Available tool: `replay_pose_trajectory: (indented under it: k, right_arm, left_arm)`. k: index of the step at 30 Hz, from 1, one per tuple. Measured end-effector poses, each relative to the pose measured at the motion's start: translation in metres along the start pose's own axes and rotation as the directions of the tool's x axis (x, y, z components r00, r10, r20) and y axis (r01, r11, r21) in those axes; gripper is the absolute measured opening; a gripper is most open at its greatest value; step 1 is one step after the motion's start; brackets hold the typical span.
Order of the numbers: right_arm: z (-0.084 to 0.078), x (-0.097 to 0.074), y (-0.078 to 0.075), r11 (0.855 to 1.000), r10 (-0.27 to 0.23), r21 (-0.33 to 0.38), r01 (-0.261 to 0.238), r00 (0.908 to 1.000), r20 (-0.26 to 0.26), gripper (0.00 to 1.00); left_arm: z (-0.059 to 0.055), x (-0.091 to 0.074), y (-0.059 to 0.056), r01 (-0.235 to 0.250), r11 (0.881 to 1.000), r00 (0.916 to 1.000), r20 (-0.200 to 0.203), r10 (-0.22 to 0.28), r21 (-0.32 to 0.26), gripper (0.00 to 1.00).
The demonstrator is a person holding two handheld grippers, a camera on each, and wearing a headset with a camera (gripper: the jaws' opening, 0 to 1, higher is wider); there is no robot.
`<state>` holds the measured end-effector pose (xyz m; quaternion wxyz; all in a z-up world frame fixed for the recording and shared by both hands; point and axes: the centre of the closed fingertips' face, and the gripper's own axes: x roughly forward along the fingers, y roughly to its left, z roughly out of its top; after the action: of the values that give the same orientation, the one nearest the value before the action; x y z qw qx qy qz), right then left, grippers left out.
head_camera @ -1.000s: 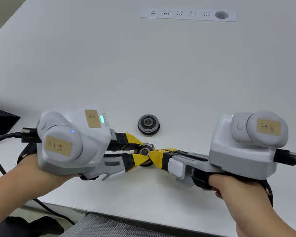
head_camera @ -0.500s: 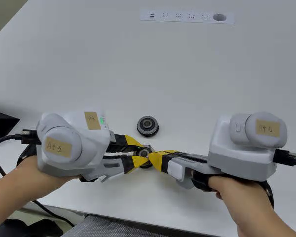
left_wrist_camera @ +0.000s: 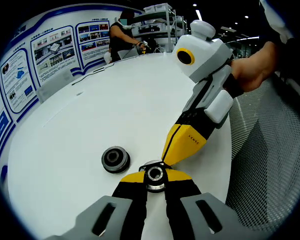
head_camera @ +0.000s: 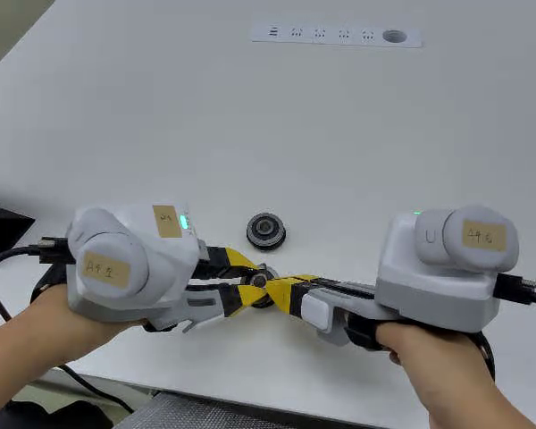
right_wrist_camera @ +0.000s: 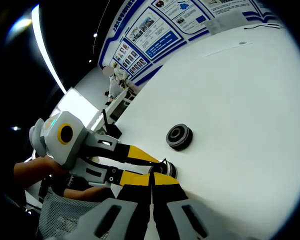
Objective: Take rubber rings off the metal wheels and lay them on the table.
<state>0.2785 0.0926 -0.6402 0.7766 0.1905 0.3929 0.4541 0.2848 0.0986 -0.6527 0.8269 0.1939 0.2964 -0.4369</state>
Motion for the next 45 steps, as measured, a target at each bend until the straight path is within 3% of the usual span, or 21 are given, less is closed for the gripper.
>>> replay_pose_trajectory:
  k: [11,16,20,29,45]
  right_arm:
    - [0.000,-0.003,0.006,0.997,0.025,0.074,-0.026,0.9995,0.017,0.01]
    - [0.000,-0.002,0.005,0.996,0.020,0.084,-0.022,0.9996,0.019,0.01]
    - [0.000,0.000,0.004,0.996,0.014,0.088,-0.015,0.9998,0.014,0.01]
    - [-0.001,0.002,0.002,0.994,0.003,0.107,-0.004,1.0000,0.008,0.01]
    - [0.006,0.003,0.010,0.992,0.031,0.125,-0.035,0.9990,0.030,0.01]
  left_arm:
    - [0.000,0.000,0.000,-0.008,1.000,1.0000,-0.004,0.008,0.006,0.13]
    - [0.000,-0.001,0.000,-0.016,1.000,0.9999,0.000,0.016,0.001,0.13]
    - [0.001,-0.001,-0.001,-0.009,0.999,0.9998,-0.018,0.010,0.043,0.13]
    - [0.002,-0.001,-0.001,-0.009,0.999,0.9997,-0.024,0.010,0.054,0.14]
    - [0.007,-0.021,0.008,-0.055,0.998,0.9980,0.029,0.056,-0.034,0.18]
